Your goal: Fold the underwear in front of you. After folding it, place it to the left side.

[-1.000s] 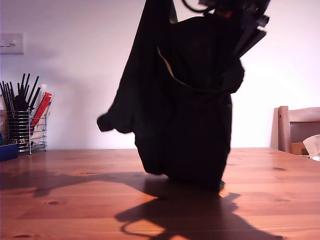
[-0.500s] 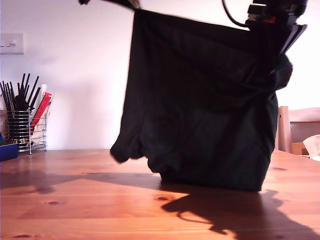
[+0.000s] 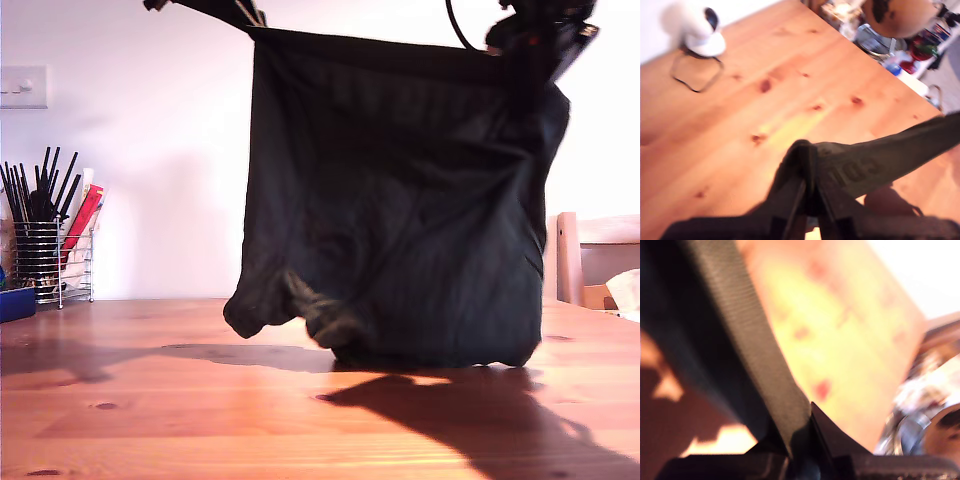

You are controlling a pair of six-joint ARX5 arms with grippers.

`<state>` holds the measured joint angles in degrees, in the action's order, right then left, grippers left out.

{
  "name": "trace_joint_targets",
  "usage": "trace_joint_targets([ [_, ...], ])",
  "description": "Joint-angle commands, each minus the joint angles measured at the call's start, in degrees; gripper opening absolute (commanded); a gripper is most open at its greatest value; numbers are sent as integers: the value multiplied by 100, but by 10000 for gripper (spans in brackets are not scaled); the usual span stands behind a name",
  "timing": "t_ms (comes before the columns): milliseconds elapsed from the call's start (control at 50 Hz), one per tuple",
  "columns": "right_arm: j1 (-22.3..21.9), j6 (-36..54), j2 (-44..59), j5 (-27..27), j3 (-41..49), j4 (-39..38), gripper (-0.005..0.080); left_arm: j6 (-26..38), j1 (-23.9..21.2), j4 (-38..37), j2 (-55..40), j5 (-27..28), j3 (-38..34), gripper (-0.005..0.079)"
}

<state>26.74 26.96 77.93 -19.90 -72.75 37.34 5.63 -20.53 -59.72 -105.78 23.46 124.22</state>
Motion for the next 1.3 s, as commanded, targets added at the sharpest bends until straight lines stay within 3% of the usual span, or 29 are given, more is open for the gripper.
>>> trace_joint_targets([
  [0,-70,9,-46,-17,-98,-361,-13,42,136,160,11,-42,74,-21],
  [440,-219,627,728,188,-138,-1937,-13,197,634,402,-581,44,72,-21],
  [760,-584,544,1532,186,-960,-2767,-13,291,1145,1062,-1008,205,72,-21],
  [900,-581,457,1563,334,-1388,-2474,-13,227,1287,1224,-1003,400,74,-21],
  [1160,-581,-293,1766,1134,-1434,-813,-13,372,1248,295,-1019,697,48,-21],
  [1280,-581,-450,1989,1633,-1429,-170,-14,476,1281,-39,-1019,702,-396,-21],
])
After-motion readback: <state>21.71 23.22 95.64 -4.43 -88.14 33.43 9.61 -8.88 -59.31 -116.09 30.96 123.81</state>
